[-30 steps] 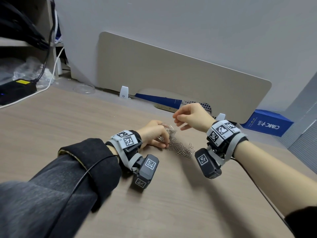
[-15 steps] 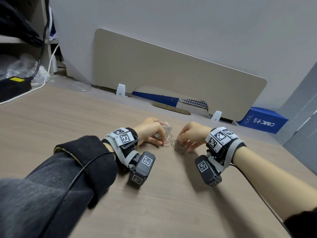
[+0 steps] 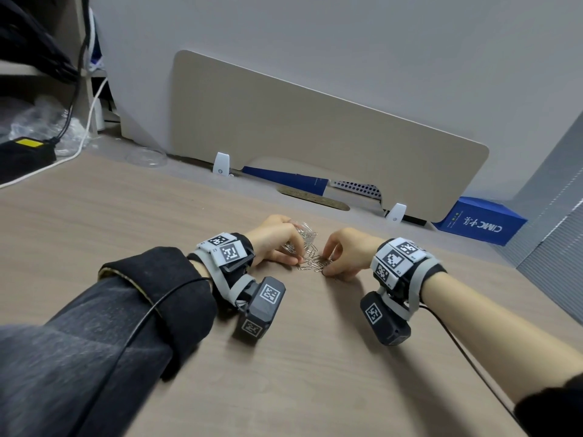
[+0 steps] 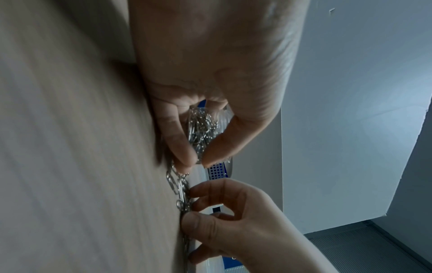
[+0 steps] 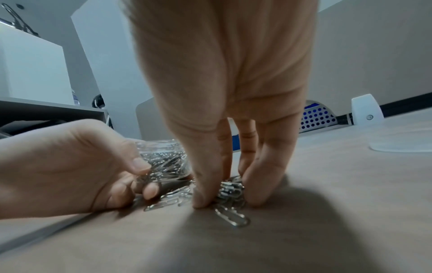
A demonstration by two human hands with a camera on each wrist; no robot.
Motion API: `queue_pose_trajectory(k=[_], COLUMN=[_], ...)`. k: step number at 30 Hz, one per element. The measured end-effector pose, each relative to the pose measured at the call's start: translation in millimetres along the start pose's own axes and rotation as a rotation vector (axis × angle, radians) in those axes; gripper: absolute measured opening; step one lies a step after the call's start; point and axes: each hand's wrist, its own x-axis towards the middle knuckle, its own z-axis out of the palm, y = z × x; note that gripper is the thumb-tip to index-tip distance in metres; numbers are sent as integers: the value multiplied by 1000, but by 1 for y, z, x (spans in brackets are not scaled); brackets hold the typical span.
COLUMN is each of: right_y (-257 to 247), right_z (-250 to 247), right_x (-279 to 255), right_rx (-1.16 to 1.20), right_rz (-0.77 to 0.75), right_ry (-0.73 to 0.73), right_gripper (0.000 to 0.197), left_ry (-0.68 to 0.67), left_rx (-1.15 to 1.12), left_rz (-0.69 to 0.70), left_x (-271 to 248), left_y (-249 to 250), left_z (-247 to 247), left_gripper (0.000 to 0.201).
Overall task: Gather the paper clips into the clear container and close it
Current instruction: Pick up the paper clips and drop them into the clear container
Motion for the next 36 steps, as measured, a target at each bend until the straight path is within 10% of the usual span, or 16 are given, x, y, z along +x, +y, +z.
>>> queue_pose_trajectory(k=[28,36], right_y=[14,-15], right_z=[-1,-36], right_x=[8,-1], right_rx=[362,649], right_rz=[190,-81], right_ry=[171,225], right_gripper=[14,9], left_ry=[-5,-21], left_rx=[2,30], left_rz=[-9,9], left_x=[0,0], left_y=[0,0], left_z=[-1,0], left_gripper=[55,50])
